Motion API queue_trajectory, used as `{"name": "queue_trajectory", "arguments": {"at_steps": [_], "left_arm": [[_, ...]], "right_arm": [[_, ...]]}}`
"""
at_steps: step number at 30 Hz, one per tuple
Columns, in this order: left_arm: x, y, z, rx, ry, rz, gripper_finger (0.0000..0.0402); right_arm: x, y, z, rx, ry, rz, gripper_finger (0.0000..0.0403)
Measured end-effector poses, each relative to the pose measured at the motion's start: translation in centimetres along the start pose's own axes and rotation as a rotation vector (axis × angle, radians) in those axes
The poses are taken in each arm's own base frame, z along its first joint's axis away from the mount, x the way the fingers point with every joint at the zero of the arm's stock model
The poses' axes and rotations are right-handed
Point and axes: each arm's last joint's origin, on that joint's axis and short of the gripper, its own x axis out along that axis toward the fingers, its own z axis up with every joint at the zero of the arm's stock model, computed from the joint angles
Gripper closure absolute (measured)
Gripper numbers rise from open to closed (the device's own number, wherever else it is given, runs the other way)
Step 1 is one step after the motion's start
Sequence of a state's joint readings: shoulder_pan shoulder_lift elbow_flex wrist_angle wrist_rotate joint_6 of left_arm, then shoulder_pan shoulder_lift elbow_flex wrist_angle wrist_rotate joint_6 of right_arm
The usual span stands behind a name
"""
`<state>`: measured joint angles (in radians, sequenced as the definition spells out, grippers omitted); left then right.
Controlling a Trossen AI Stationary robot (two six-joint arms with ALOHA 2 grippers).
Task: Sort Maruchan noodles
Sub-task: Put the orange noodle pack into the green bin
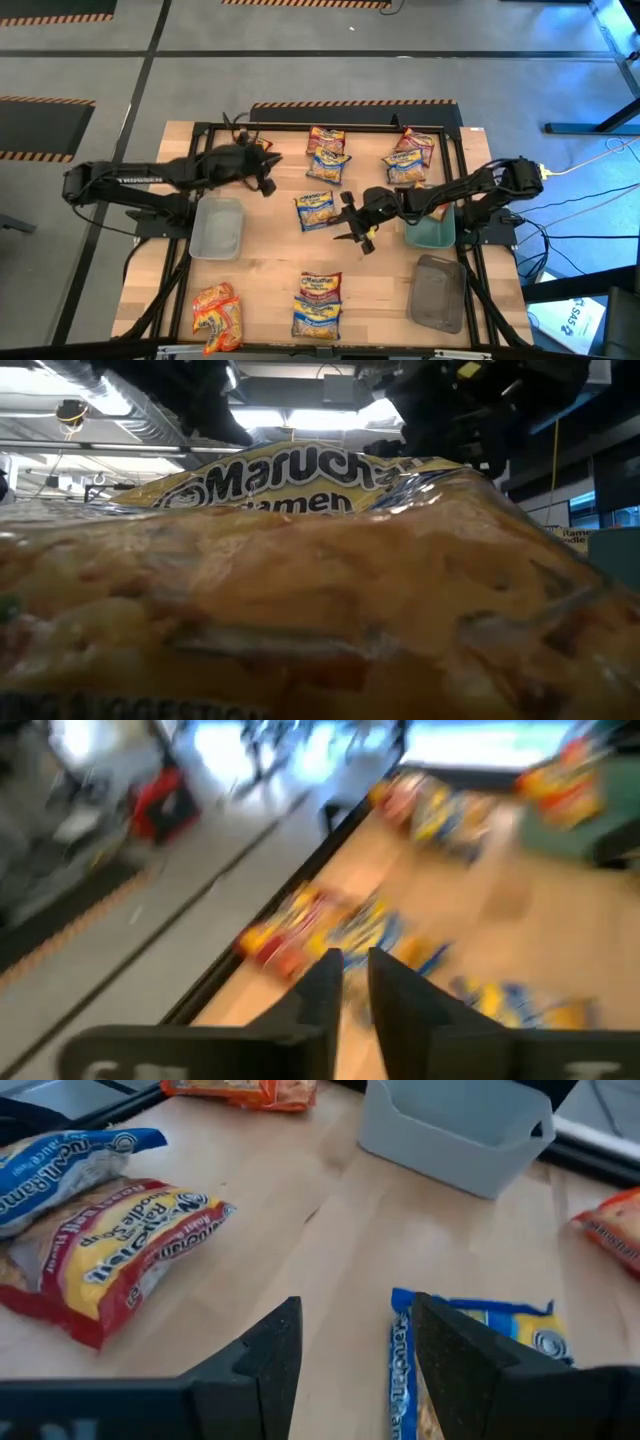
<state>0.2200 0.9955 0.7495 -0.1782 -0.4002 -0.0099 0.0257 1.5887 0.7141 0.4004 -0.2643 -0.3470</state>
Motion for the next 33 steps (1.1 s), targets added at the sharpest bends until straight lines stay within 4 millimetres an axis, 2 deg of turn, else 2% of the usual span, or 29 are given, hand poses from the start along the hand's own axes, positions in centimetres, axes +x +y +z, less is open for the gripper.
{"name": "queue_trajectory", "arguments": {"at_steps": [8, 11, 14, 18, 22, 29, 33], "left_arm": [[2.2, 5.2, 1.7, -0.066, 0.312, 0.176, 0.023], [3.2, 7.1, 2.1, -0.134, 0.366, 0.18, 0.0204], [4.0, 8.2, 2.1, -0.154, 0.4, 0.219, 0.0196], [4.0, 8.8, 2.4, -0.164, 0.386, 0.264, 0.0196], [4.0, 8.5, 2.5, -0.164, 0.382, 0.262, 0.0196], [4.1, 7.2, 2.8, -0.119, 0.362, 0.042, 0.0197], [4.1, 6.8, 3.0, -0.121, 0.345, 0.075, 0.0197]], "right_arm": [[-0.3, 0.0, -0.9, -0.007, -0.045, -0.011, 0.0229], [-0.5, 0.1, -1.0, -0.022, -0.091, -0.031, 0.0229], [-0.6, 0.3, -1.3, -0.023, -0.097, -0.038, 0.0229], [-0.7, 0.4, -1.7, -0.013, -0.086, -0.034, 0.0229], [-0.7, 0.5, -1.9, -0.007, -0.076, -0.042, 0.0229], [-0.7, 0.4, -1.9, -0.006, -0.07, -0.059, 0.0229], [-0.7, 0.3, -2.0, -0.01, -0.062, -0.082, 0.0229]]}}
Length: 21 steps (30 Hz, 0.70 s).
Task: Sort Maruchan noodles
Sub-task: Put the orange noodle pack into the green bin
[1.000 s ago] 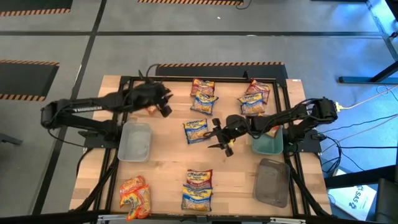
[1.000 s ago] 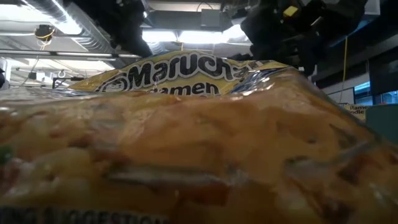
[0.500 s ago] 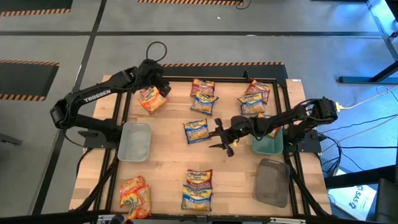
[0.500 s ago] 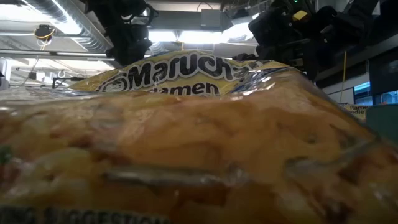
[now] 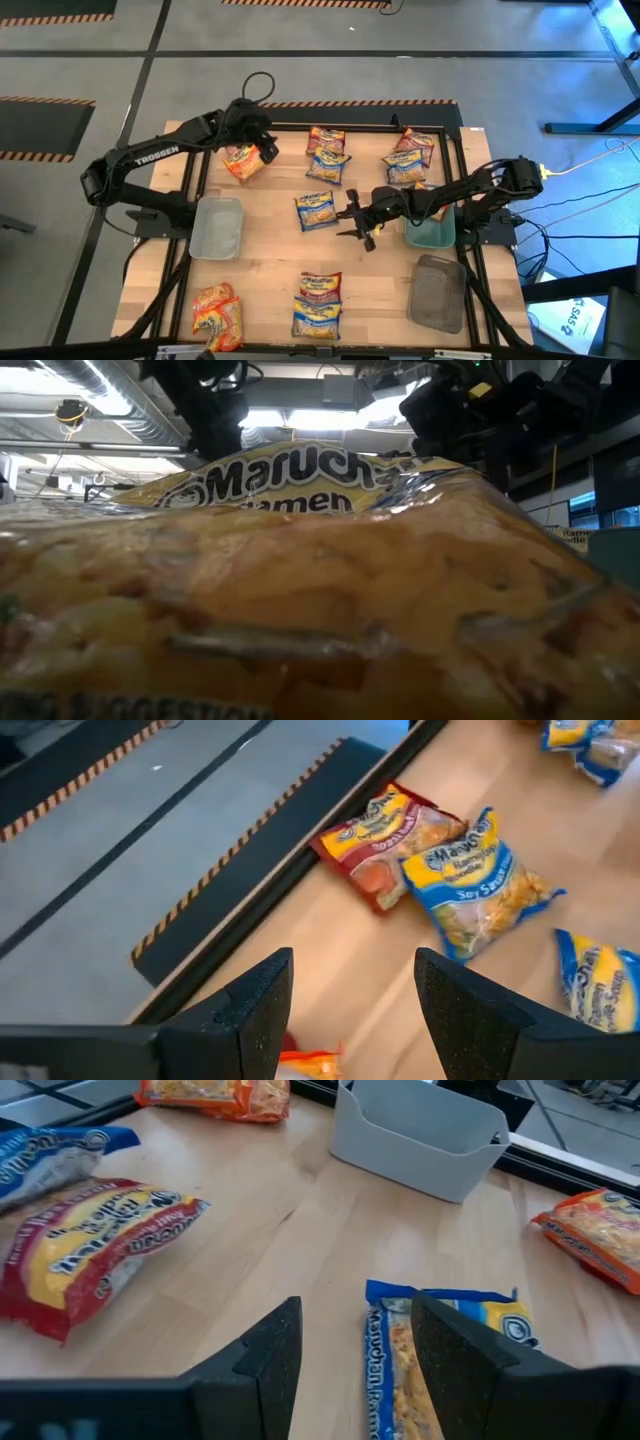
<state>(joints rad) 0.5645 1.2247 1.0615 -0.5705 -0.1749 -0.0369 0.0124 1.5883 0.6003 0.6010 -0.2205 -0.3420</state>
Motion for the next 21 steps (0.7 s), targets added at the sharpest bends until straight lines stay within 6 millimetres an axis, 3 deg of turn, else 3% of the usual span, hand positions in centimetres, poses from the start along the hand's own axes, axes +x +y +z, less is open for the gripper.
{"name": "queue_trajectory", "arguments": {"at_steps": [8, 14, 21], "left_arm": [[0.7, 0.5, -0.1, -0.059, 0.029, -0.039, 0.0177], [2.9, 3.2, -1.3, -0.154, 0.182, -0.03, 0.0142], [3.7, 6.7, -3.9, -0.246, 0.422, 0.03, 0.0139]], "right_arm": [[0.0, 0.0, 0.0, -0.002, 0.001, -0.003, 0.0229], [0.0, 0.0, 0.0, -0.003, 0.0, -0.003, 0.0229], [0.0, 0.0, 0.0, -0.004, 0.001, -0.003, 0.0229]]}}
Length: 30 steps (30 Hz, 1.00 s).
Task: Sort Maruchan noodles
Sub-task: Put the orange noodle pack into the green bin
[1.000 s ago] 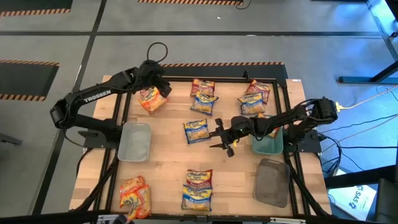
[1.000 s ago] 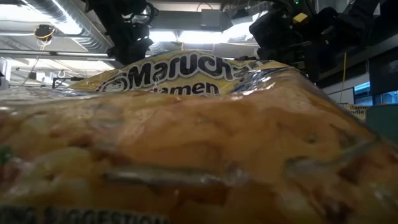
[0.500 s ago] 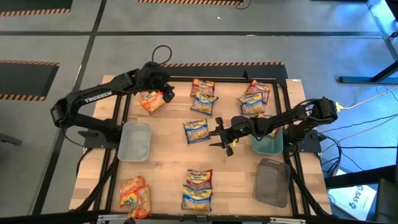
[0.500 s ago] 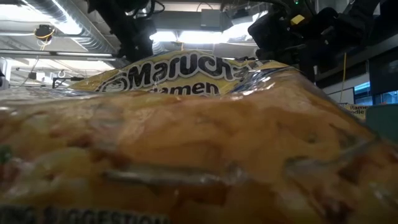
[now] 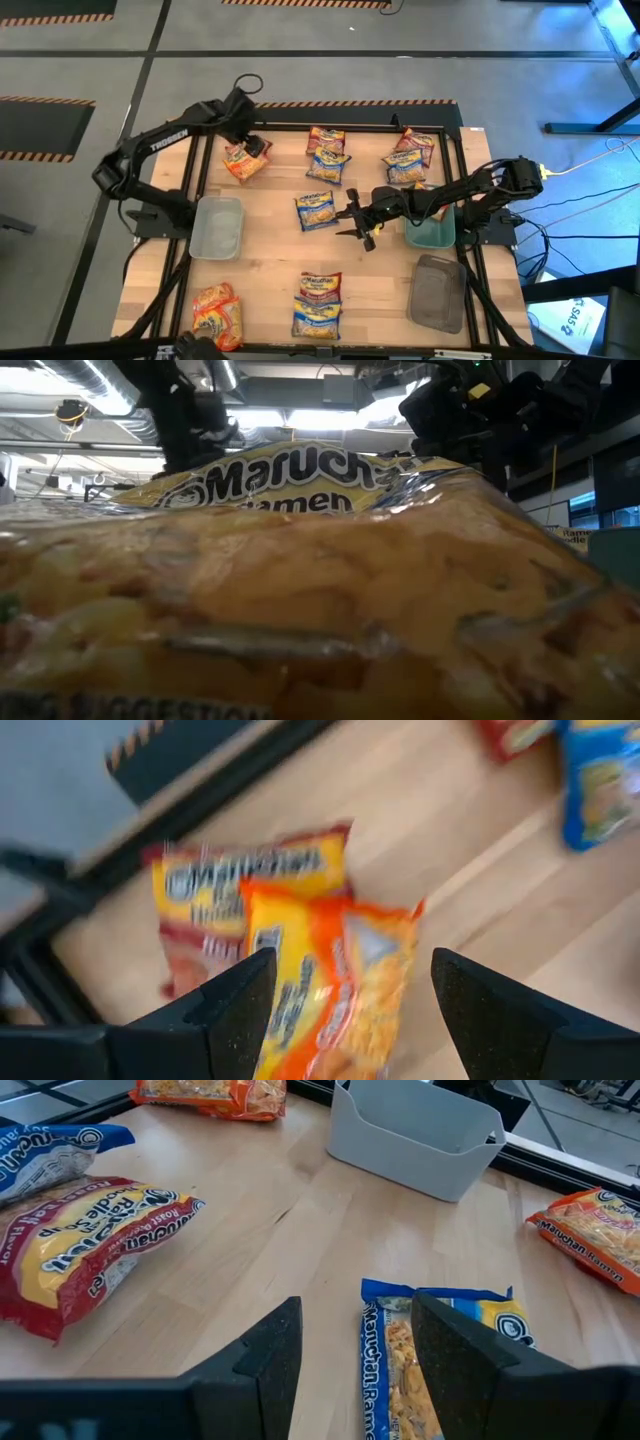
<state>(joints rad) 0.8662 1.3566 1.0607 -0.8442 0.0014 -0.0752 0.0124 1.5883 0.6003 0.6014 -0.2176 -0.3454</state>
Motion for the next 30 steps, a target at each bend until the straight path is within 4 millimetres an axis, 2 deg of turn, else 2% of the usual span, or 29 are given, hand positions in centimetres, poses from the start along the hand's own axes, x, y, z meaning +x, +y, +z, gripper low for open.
{"name": "queue_trajectory", "arguments": {"at_steps": [8, 15, 23, 30], "left_arm": [[2.0, 2.1, -0.3, -0.073, 0.137, 0.011, 0.0139], [5.1, 2.8, -0.4, -0.085, 0.269, 0.02, 0.0139], [7.9, 2.9, -0.6, -0.059, 0.376, -0.02, 0.0146], [8.6, 2.9, -0.7, -0.04, 0.396, -0.041, 0.0159]], "right_arm": [[0.0, 0.0, 0.0, -0.001, 0.0, 0.0, 0.0229], [0.0, 0.0, 0.0, 0.0, 0.004, 0.004, 0.0229], [0.0, 0.1, -0.2, 0.004, 0.016, 0.009, 0.0229], [0.0, 0.1, -0.2, 0.003, 0.016, 0.008, 0.0229]]}}
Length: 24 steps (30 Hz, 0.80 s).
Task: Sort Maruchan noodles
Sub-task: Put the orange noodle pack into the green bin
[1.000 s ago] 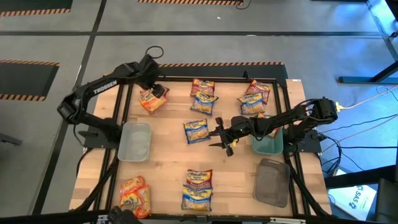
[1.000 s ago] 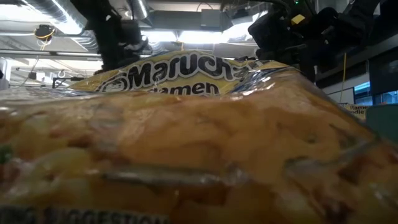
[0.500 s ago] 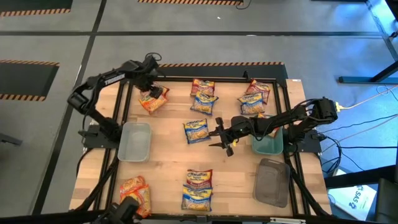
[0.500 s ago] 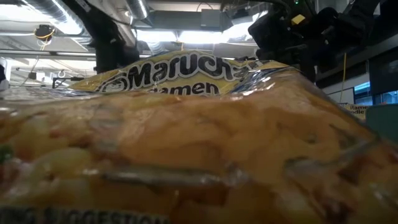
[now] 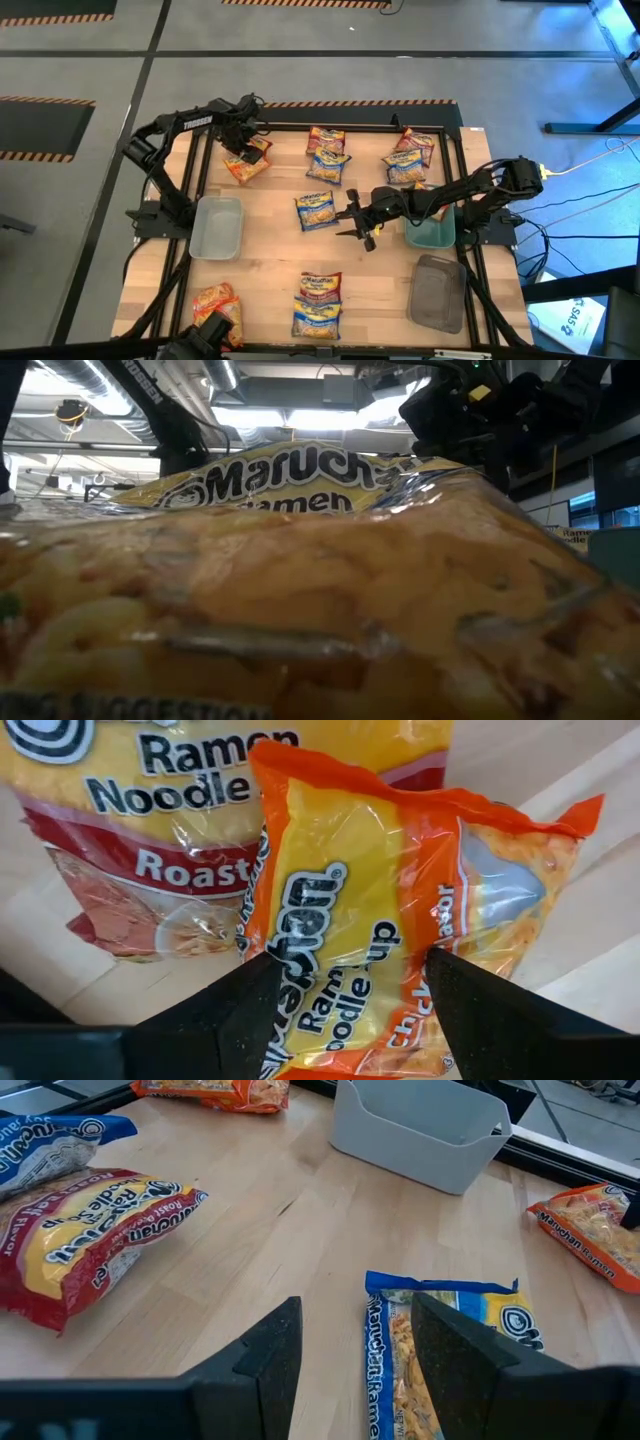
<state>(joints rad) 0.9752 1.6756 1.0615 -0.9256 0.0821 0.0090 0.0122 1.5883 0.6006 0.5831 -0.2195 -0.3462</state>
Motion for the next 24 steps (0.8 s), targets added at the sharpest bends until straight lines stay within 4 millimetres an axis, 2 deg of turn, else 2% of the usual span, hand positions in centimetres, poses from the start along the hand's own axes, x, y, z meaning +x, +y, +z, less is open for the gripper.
{"name": "queue_trajectory", "arguments": {"at_steps": [5, 17, 24], "left_arm": [[0.0, -0.1, 0.0, 0.009, 0.0, -0.015, 0.021], [0.1, -0.2, -0.1, 0.032, 0.006, -0.015, 0.0387], [0.2, -2.5, -0.3, 0.113, 0.023, 0.026, 0.0399]], "right_arm": [[0.0, 0.0, 0.0, 0.0, 0.0, -0.001, 0.0229], [0.0, 0.0, 0.0, 0.0, -0.001, -0.003, 0.0229], [0.0, -0.1, 0.0, -0.001, 0.004, -0.021, 0.0229]]}}
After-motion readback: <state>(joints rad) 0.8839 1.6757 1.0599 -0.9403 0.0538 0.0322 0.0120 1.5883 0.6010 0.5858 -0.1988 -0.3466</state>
